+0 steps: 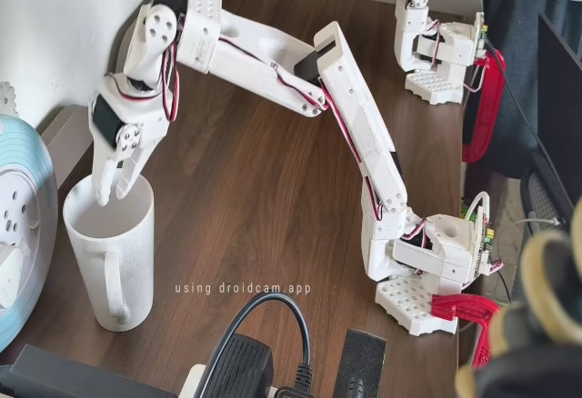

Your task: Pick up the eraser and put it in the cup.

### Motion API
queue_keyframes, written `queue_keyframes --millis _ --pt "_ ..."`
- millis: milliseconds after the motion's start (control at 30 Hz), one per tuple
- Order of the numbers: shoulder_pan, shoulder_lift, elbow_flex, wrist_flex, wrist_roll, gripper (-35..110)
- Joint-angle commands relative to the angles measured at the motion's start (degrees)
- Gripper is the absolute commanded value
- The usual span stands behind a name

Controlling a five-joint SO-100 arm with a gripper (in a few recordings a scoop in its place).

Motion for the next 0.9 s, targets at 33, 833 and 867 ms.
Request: queue_keyframes --millis 33,833,867 --pt "3.52 15.03 7.91 3.43 -1.05 0" --pt "9.76 114.08 96.68 -12.92 -22.24 0" --pt "9.58 114.08 99.4 -15.82 -21.88 0"
